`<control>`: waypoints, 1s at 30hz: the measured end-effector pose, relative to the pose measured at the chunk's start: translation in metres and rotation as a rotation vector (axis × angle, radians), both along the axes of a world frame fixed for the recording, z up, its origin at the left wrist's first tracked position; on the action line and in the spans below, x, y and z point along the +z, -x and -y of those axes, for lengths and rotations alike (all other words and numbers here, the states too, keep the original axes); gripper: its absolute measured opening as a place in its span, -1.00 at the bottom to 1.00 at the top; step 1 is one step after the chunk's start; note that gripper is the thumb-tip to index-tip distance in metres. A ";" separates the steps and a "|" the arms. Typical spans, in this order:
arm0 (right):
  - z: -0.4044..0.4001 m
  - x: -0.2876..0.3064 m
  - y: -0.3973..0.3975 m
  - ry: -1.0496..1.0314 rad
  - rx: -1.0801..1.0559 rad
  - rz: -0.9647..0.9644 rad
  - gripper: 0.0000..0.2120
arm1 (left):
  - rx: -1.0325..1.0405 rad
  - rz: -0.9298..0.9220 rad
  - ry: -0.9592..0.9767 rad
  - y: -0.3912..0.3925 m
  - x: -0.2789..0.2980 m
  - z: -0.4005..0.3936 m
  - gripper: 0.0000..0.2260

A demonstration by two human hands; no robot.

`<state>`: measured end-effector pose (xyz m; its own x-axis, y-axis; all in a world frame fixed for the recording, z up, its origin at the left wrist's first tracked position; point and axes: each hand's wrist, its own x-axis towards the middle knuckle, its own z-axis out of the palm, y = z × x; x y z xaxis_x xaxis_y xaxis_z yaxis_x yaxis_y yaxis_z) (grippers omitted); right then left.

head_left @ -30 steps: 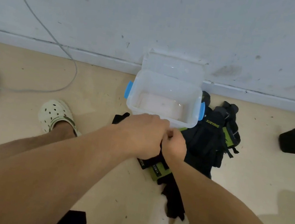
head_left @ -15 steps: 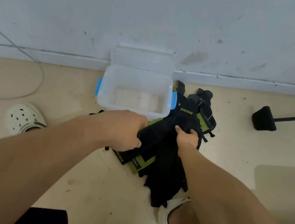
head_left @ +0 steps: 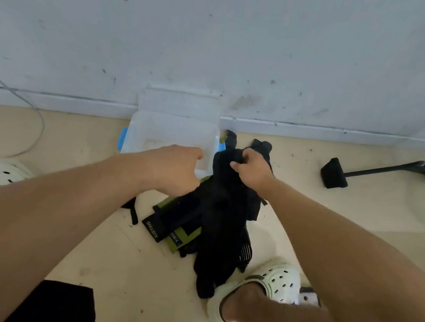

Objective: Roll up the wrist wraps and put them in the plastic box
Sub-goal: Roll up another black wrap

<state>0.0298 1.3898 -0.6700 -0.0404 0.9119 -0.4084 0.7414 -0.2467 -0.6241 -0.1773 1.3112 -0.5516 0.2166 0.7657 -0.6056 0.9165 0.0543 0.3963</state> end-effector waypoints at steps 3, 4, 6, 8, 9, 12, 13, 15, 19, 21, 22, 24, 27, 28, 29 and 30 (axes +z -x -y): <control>0.010 0.068 -0.003 0.007 0.106 -0.085 -0.84 | 0.157 0.078 -0.021 -0.001 0.015 0.006 -0.42; 0.019 0.089 -0.003 0.018 0.129 -0.141 -0.85 | 0.239 0.132 -0.010 -0.001 0.019 0.008 -0.39; 0.040 0.123 -0.003 0.043 0.167 -0.259 -0.84 | 0.471 0.338 0.067 -0.002 0.024 0.011 -0.30; 0.060 0.146 -0.003 0.063 0.212 -0.318 -0.84 | 0.629 0.570 0.154 -0.002 0.030 0.015 -0.37; 0.068 0.153 -0.004 0.063 0.232 -0.321 -0.84 | 0.659 0.654 0.176 -0.002 0.031 0.017 -0.46; 0.086 0.162 -0.005 0.063 0.268 -0.283 -0.73 | 0.727 0.836 0.124 -0.006 0.030 0.022 -0.72; 0.090 0.164 -0.005 0.080 0.277 -0.266 -0.75 | 0.758 0.869 0.074 -0.007 0.029 0.023 -0.77; 0.092 0.170 -0.004 0.142 0.321 -0.223 -0.81 | 0.790 0.868 -0.054 -0.006 0.025 0.023 -0.86; 0.087 0.177 -0.004 0.164 0.224 -0.314 -0.80 | 0.708 0.890 -0.147 -0.002 0.029 0.026 -0.79; 0.084 0.178 -0.002 0.147 0.140 -0.429 -0.76 | 0.632 0.924 -0.136 -0.003 0.034 0.030 -0.66; 0.083 0.178 -0.002 0.127 0.098 -0.492 -0.75 | 0.600 0.932 -0.121 -0.003 0.036 0.032 -0.62; 0.079 0.180 0.001 0.048 0.014 -0.586 -0.77 | 0.560 0.950 -0.087 -0.004 0.038 0.037 -0.59; 0.076 0.182 0.005 -0.032 0.027 -0.606 -0.82 | 0.566 0.967 -0.107 -0.007 0.035 0.042 -0.68; 0.076 0.183 0.007 -0.038 0.050 -0.595 -0.83 | 0.577 0.968 -0.124 -0.007 0.035 0.042 -0.73; 0.076 0.182 0.008 -0.041 0.069 -0.581 -0.83 | 0.585 0.964 -0.134 -0.007 0.035 0.042 -0.77; 0.076 0.182 0.008 -0.045 0.082 -0.569 -0.82 | 0.595 0.957 -0.138 -0.007 0.035 0.042 -0.78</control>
<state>0.0213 1.3139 -0.4883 -0.3133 0.9125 -0.2630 0.3017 -0.1669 -0.9387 -0.1703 1.2694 -0.5161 0.1241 0.9492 -0.2891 0.0775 0.2812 0.9565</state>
